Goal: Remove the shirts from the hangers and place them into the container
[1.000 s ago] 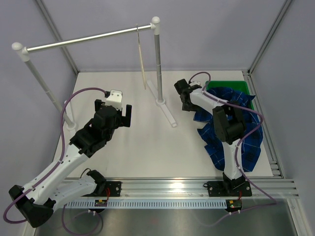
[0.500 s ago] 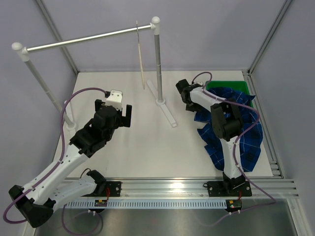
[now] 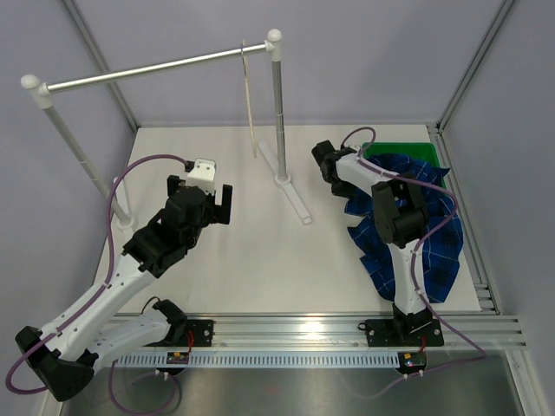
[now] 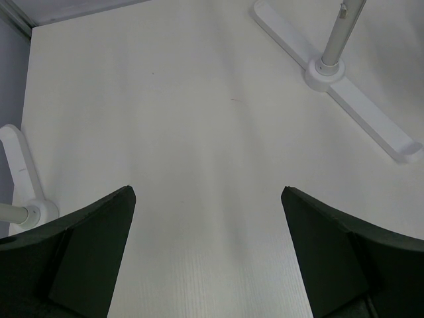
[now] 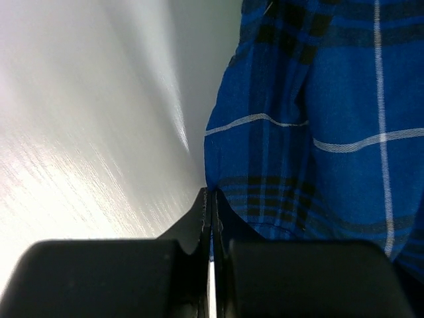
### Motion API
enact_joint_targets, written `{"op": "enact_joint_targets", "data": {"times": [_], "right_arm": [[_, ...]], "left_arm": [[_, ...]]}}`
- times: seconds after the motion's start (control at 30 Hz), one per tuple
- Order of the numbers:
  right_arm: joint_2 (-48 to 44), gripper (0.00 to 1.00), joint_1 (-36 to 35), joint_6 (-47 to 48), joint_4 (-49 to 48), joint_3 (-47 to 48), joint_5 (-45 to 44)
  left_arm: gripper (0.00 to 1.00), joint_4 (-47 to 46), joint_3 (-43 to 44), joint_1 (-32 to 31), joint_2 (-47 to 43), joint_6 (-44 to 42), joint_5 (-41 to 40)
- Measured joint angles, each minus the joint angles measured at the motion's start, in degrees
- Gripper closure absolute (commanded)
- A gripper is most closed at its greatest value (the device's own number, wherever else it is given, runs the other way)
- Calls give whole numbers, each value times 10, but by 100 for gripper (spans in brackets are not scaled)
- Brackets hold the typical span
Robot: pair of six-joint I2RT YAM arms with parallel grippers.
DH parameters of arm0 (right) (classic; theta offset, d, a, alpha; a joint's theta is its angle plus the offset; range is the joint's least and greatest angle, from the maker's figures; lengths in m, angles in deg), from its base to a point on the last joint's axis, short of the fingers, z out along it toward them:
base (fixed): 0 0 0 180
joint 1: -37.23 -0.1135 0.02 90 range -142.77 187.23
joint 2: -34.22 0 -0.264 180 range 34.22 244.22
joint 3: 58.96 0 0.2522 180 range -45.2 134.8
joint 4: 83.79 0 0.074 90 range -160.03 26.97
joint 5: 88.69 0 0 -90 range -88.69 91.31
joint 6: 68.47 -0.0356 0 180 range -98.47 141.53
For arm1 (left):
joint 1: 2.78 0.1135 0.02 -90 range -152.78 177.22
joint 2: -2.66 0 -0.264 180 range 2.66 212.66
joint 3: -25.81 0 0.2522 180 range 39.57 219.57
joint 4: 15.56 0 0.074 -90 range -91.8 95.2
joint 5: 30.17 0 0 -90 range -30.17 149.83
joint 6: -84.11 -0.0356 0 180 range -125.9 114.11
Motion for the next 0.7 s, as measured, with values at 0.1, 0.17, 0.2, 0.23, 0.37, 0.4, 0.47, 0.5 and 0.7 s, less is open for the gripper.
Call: {"op": "enact_joint_targets", "data": {"times": [0.1, 0.17, 0.2, 0.23, 0.37, 0.4, 0.47, 0.5, 0.7], "right_arm": [[-18, 100, 0, 5, 1, -10, 0], [-59, 100, 1, 8, 3, -20, 0], [-80, 100, 2, 10, 3, -22, 0], [-106, 100, 5, 14, 3, -23, 0], [-215, 100, 43, 30, -9, -25, 1], [-242, 100, 63, 34, -17, -28, 2], [-281, 100, 108, 40, -31, -40, 2], [-296, 100, 132, 44, -38, -49, 2], [-287, 100, 228, 50, -67, -125, 38]], "left_arm": [[1, 0, 0, 0, 0, 0, 0], [1, 0, 0, 0, 0, 0, 0], [1, 0, 0, 0, 0, 0, 0], [1, 0, 0, 0, 0, 0, 0], [1, 0, 0, 0, 0, 0, 0], [1, 0, 0, 0, 0, 0, 0], [1, 0, 0, 0, 0, 0, 0], [1, 0, 0, 0, 0, 0, 0], [1, 0, 0, 0, 0, 0, 0]]}}
